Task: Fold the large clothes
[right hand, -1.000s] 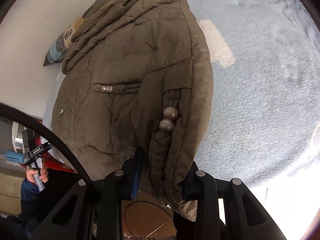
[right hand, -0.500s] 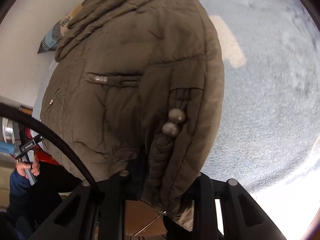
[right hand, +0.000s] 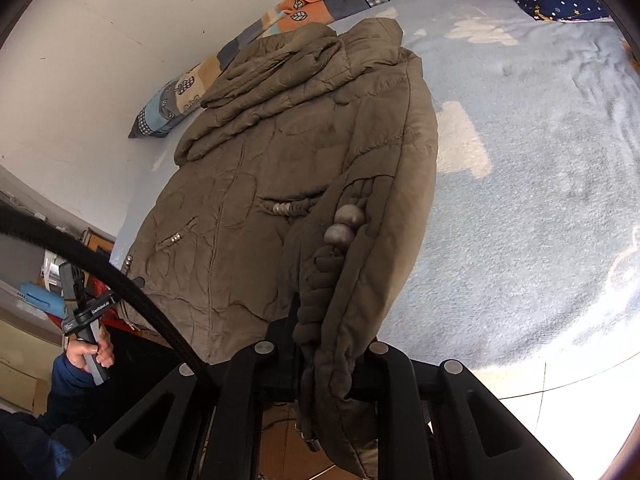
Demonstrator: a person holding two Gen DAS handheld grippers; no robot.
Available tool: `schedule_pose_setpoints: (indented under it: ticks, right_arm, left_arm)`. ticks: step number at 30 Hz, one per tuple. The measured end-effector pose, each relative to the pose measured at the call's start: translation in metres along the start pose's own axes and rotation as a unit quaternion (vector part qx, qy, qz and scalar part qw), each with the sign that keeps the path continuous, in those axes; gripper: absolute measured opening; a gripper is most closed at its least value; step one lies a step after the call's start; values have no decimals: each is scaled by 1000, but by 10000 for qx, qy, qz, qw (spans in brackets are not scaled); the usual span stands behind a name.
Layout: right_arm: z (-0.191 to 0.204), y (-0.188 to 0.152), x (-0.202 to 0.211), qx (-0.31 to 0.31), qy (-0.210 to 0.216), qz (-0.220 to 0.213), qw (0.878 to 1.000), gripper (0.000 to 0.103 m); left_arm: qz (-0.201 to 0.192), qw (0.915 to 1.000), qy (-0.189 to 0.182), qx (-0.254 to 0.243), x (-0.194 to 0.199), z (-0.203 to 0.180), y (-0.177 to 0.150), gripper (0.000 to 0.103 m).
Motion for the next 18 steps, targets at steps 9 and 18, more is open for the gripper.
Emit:
schedule_pose_setpoints:
  ticks: [9,18]
  right_arm:
    - [-16,15,-43,-134,-272,693,9971,28]
    - [-3,11,-37,96,-211,531,9983,17]
  left_arm:
    - [540,9977,277,285,-38,22,-5,61]
    - [234,9995,162,-127,-31,2,2,20]
Point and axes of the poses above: each gripper's, at about its wrist camera, not at the fingertips, and x roughly against the way its jaws point, z to its left, y to its top, the point moved 8 cm from there along -x, roughly the way its jaws point, and after that the axes turned 10 degrees about -y, right-handed, at the moved point
